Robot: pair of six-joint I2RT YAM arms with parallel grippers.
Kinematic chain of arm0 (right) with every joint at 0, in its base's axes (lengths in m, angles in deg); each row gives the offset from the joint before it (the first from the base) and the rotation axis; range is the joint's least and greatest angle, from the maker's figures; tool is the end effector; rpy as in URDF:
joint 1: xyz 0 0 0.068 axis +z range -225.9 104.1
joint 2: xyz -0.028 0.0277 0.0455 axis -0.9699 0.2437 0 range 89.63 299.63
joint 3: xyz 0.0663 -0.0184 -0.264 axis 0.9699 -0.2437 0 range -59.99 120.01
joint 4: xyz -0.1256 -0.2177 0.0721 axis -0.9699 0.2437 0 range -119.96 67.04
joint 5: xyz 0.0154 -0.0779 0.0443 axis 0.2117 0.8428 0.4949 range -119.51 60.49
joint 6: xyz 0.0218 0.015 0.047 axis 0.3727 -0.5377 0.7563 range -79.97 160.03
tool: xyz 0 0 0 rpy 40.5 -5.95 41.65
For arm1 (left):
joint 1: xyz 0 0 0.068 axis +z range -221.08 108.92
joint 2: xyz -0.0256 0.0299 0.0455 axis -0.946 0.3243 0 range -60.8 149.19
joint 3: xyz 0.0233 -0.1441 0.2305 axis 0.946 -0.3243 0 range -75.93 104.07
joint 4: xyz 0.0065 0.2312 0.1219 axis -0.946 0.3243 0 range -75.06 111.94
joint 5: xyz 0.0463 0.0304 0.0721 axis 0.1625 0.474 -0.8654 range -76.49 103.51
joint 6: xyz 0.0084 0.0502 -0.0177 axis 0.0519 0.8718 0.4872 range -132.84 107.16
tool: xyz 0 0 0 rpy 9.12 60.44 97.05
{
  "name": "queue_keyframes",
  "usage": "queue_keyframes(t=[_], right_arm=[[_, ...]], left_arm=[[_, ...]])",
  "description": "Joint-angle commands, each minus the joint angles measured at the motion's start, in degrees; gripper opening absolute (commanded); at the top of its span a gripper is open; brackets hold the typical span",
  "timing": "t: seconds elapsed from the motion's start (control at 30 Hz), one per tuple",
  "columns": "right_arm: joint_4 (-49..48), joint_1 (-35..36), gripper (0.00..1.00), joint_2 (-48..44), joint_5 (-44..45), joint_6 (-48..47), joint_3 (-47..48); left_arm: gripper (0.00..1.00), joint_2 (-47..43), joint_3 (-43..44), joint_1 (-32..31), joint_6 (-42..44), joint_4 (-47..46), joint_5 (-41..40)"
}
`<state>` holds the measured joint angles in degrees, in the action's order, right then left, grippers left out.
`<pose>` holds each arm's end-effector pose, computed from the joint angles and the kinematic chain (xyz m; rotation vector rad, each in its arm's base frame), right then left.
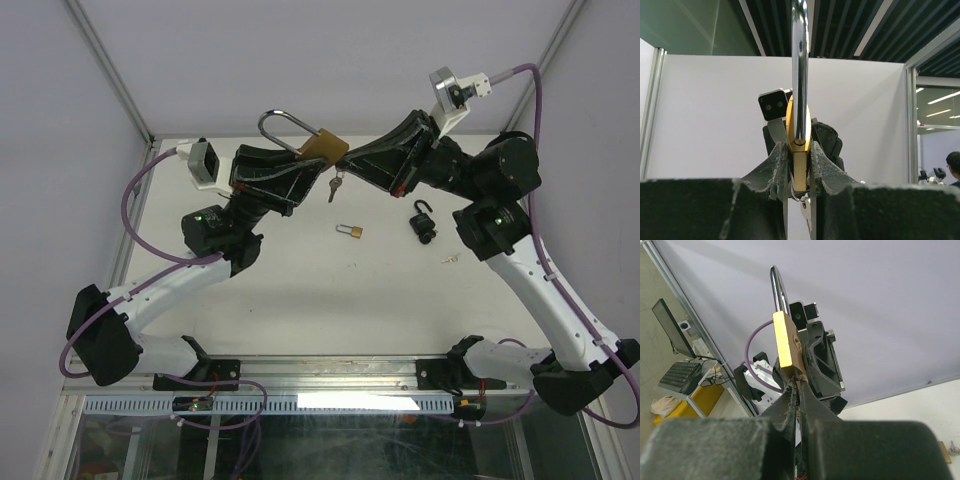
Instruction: Unlock with the key
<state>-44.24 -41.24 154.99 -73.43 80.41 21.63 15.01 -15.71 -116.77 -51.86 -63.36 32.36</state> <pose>0.1621 0.1421 0.5303 -0.7208 1.1373 1.5248 0.1712 -0.1918 0.4572 0.3868 0.5004 -1.5127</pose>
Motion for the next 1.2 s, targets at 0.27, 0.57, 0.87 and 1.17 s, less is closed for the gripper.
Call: queue_keyframes(t=[0.27,0.57,0.87,1.17], right_arm=[[-6.11,4.88,0.00,3.02,0.68,-4.34,5.61],[-8.47,5.04,0.00,4.33,0.16,-2.41,5.64],[0.97,4.14,0.00,-3.27,0.32,-2.84,-0.57],[6.01,2.81,0.80,-7.18,6.22,-8.66,-3.73]], left_arm=[[0.00,-1.04,-0.24,0.17,-2.84,7.63,-1.09],[0.00,-0.14,-0.13,0.07,-4.64,10.64,-1.51],[0.00,-3.01,-0.21,1.39,1.29,-0.25,-7.09],[0.00,-3.60,0.81,2.24,2.02,-2.02,-6.23]])
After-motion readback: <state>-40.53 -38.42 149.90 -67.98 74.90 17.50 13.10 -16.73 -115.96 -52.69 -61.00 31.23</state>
